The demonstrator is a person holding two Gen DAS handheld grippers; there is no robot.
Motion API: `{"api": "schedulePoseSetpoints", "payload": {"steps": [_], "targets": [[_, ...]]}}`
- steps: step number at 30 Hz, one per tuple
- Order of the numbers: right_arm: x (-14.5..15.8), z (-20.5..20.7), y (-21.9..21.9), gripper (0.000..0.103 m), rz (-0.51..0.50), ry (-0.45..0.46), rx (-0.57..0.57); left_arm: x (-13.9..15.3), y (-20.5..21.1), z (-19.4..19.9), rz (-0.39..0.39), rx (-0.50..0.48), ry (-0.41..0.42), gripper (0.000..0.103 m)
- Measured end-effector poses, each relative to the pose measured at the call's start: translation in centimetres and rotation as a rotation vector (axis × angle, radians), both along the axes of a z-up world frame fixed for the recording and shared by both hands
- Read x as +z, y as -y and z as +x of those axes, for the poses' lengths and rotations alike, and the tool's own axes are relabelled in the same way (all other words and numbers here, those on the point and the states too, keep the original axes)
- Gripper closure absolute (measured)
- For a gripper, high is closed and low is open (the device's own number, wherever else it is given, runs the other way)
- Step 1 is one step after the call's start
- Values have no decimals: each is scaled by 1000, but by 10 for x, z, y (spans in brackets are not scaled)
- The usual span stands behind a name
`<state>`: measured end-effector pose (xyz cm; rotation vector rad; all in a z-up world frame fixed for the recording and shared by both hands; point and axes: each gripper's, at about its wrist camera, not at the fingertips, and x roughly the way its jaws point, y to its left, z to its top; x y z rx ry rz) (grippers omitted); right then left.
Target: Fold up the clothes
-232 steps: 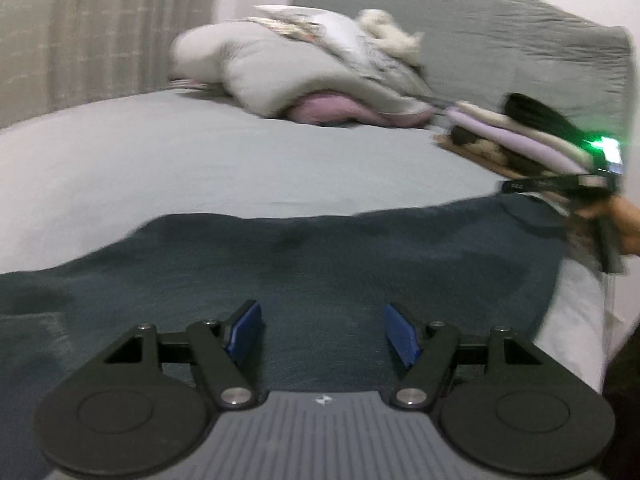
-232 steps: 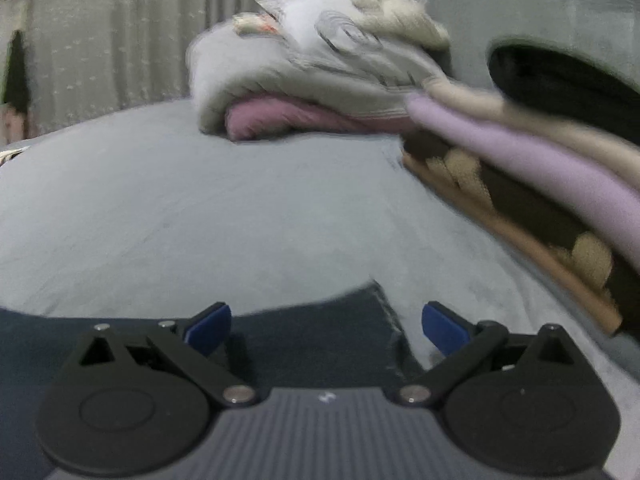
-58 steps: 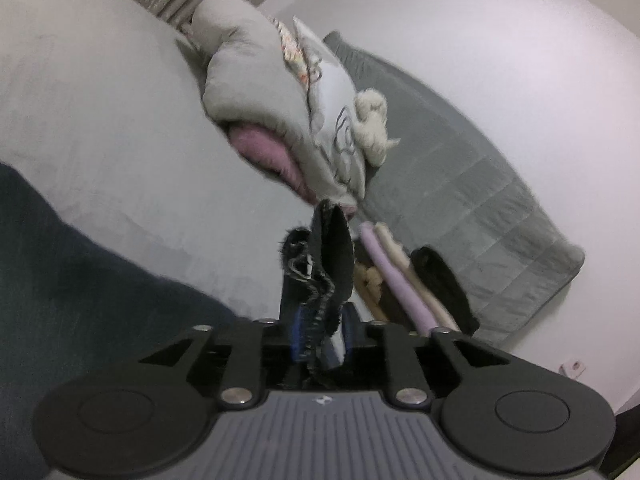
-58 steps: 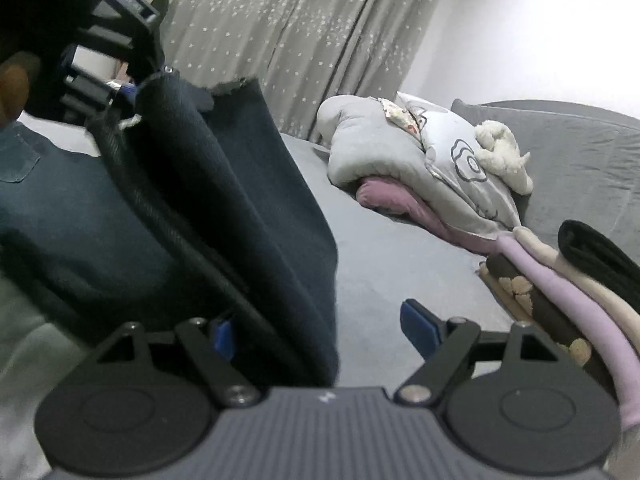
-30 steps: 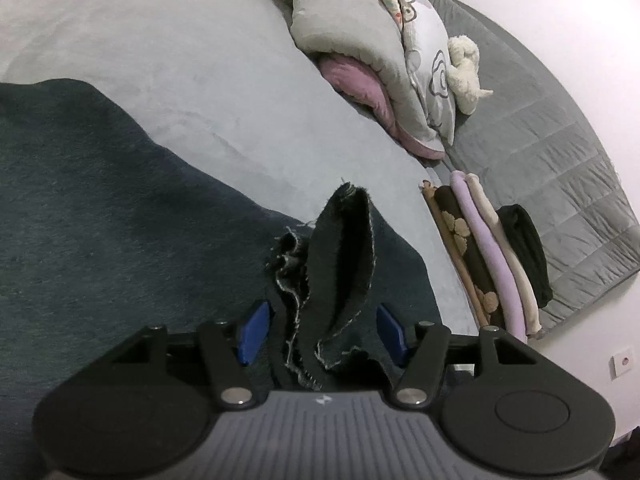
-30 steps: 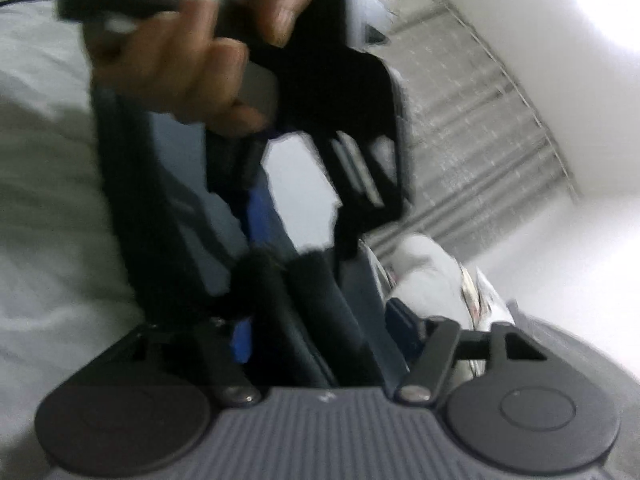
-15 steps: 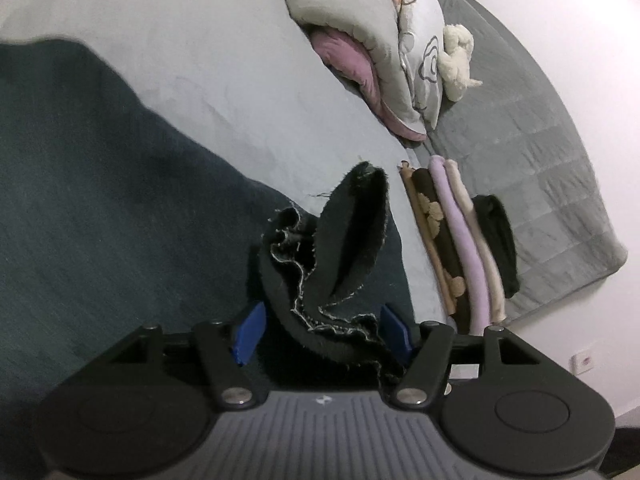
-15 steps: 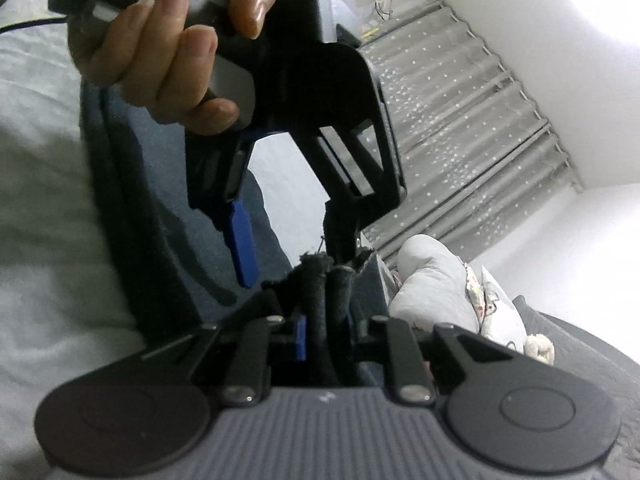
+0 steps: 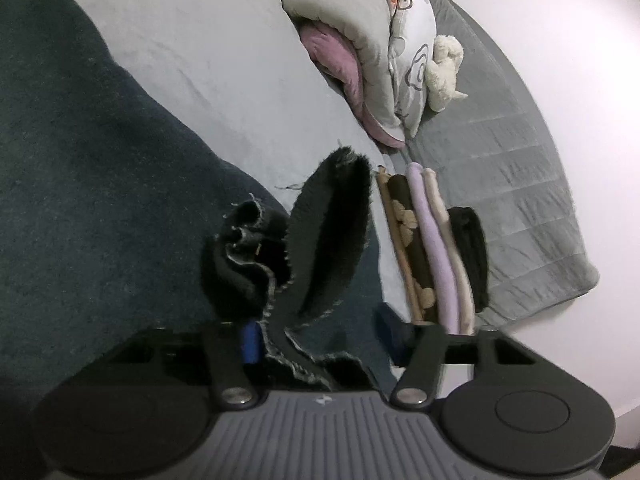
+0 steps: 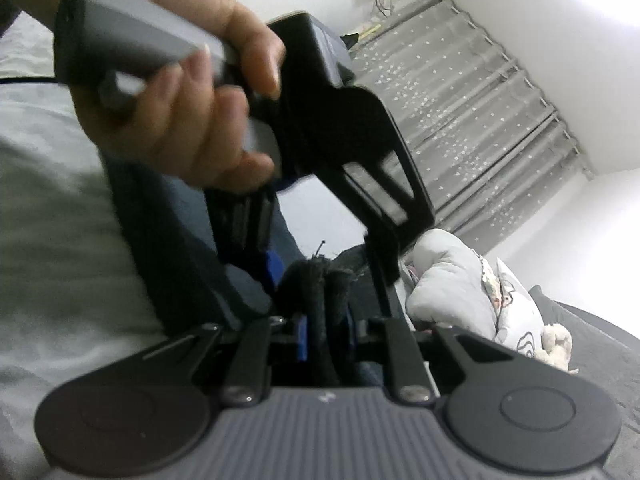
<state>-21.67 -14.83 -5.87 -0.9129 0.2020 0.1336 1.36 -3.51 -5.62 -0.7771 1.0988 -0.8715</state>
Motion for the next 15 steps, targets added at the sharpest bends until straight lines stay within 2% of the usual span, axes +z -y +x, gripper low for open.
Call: {"api": "schedulePoseSetpoints", "payload": {"steps": [1,3,4,5,6,7,8,12,15], "targets": [[-1,-1,0,88,-4,12,-3,-2,0,0,-3,14,-2,89],[-4,-2,1,86,-13,40,-12,-3,-1,-1,-18,36,-4,94],[-7,-3,0,78,-21,56,-15,-2,-2,-2,-12,48,9,95],[-10,-4,-1,58,-46,102,-30,0,-2,-3,-1,57,29,96],[-12,-3,0,45,-60,136,-52,4,-2,-4,11,62,53,96],[-14,-2,2,18,-71,165,-74,9,-3,-5,16,66,75,96],[-16,-1,4,13,-81,195,-96,14,-5,-6,19,71,98,96],[-10,15,28,13,-9,152,-225,38,-13,-8,27,95,183,96],[-7,29,45,14,34,121,-304,49,-26,-9,37,118,204,96]]}}
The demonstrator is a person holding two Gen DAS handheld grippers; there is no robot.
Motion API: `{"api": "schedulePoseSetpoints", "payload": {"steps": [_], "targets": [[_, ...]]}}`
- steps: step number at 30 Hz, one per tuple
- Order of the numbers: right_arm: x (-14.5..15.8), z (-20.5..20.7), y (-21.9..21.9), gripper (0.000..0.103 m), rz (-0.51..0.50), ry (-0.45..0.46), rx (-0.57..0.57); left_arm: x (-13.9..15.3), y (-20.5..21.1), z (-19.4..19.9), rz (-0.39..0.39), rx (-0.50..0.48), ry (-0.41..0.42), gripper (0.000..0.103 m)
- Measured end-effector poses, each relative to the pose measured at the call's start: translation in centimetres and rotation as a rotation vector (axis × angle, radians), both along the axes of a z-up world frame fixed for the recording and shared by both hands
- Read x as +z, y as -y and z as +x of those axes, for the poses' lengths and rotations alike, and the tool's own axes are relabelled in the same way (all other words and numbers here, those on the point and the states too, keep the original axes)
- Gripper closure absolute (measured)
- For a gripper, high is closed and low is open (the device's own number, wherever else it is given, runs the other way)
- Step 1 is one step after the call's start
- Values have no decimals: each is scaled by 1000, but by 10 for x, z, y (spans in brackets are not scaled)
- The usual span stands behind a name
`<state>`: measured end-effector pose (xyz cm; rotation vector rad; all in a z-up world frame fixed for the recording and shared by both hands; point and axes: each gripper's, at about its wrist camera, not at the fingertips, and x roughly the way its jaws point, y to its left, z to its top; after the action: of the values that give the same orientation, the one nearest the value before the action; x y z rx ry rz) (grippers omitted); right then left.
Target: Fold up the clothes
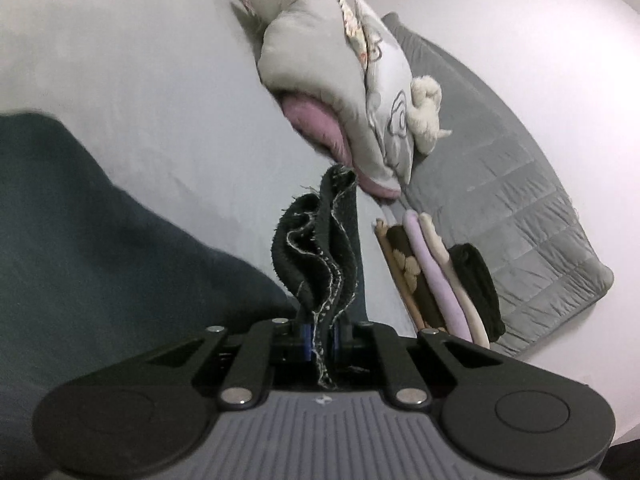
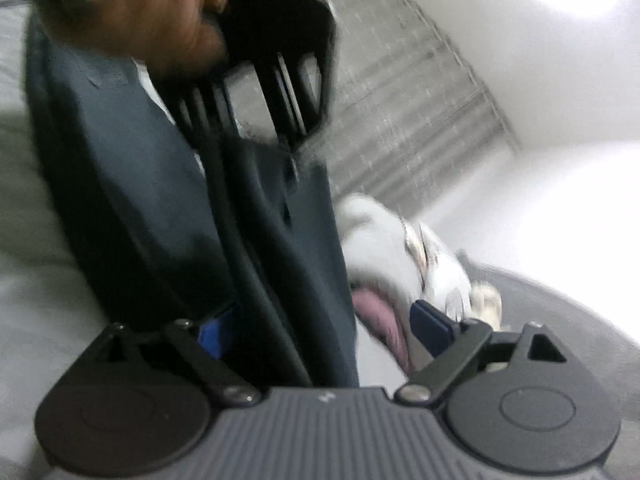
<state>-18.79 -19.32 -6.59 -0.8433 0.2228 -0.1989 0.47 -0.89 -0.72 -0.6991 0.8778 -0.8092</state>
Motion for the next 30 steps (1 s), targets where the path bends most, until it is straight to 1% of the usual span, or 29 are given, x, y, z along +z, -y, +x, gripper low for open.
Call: {"api": "schedulePoseSetpoints", "payload": {"steps": [5,8,9,12,14,16,17,18,24,27,30], "targets": [[8,10,14,14,68,-27,-50,10,-29,3,25,69,-1,96],[12,10,16,14,68,-21,-62,14,-49,7,44,122,-5,96],[9,4,17,14,71,-21,-61,15,-57,8,54,139,-5,96],[13,-10,21,15,75,-28,-45,12,-72,8,82,158,-10,96],[17,-12,19,21,60,-35,-20,5,-78,7,123,160,-11,96],[14,-20,10,23,38,-42,-9,-2,-77,5,154,158,-15,96],[10,-20,8,23,4,-55,2,-8,-78,4,168,155,-26,96],[7,-20,6,23,-6,-67,7,-14,-79,3,178,151,-37,96],[-9,-24,-2,23,-10,-123,22,-48,-81,-4,241,131,-78,93],[-18,-33,-9,23,-14,-135,28,-61,-84,-7,221,128,-73,93],[-18,-35,-11,23,-33,-130,34,-56,-86,-7,194,133,-53,93]]}}
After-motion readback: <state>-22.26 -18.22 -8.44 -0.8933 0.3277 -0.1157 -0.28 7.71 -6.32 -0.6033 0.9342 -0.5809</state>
